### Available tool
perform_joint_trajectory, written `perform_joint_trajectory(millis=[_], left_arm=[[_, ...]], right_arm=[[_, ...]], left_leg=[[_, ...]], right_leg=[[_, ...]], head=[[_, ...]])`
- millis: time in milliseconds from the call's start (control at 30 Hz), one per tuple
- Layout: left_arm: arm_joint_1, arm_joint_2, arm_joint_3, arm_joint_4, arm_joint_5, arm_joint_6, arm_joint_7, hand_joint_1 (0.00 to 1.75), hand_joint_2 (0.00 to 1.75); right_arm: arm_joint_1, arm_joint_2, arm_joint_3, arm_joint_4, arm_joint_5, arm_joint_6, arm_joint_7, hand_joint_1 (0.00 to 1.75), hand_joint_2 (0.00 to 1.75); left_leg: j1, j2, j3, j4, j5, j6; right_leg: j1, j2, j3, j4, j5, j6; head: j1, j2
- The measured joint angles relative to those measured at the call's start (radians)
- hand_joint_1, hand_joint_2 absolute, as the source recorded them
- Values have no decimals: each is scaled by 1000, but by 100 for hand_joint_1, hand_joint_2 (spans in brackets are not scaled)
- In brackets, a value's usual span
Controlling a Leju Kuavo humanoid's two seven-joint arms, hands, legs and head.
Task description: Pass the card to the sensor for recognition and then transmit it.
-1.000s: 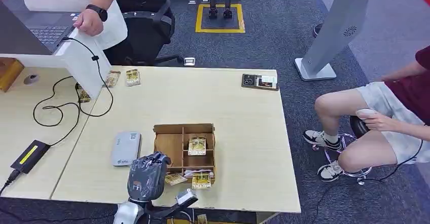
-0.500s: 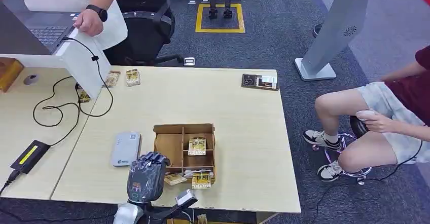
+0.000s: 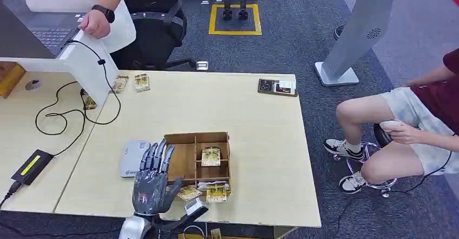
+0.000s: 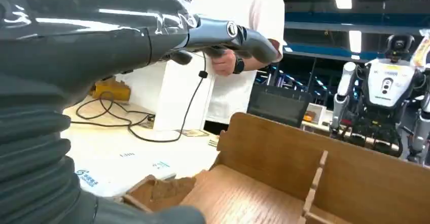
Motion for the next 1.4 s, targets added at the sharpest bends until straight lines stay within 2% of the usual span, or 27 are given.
perform_joint_trajectory(millis=[467,600,700,1167,1267,1400], left_arm=[[10,-46,82,-16,42,0,-115,0,175],[16,-89,140,-27,94,0,-208,0,175],[22,-99,187,-42,140,0,-260,0,175],[14,-102,245,-121,246,0,-285,0,175],[15,-104,264,-124,253,0,-349,0,175],[17,-105,280,-124,261,0,-374,0,175]], right_arm=[[0,0,0,0,0,-13,0,0,175],[0,1,0,0,0,-14,5,0,175],[0,4,0,-1,0,-15,11,0,175],[-1,7,4,0,0,-30,17,0,175],[-1,7,4,0,0,-30,17,0,175],[-1,7,4,1,0,-30,17,0,175]], left_leg=[[0,0,0,0,0,0],[0,0,0,0,0,0],[0,1,1,0,0,0],[0,1,1,0,0,0],[0,0,1,0,0,0],[0,1,0,0,0,0]], right_leg=[[0,0,0,0,0,0],[0,0,0,0,0,0],[0,1,-1,0,0,0],[0,1,-1,0,0,0],[0,1,-1,0,0,0],[0,1,-1,0,0,0]], head=[[0,0],[1,0],[0,0],[0,0],[-1,0],[0,0]])
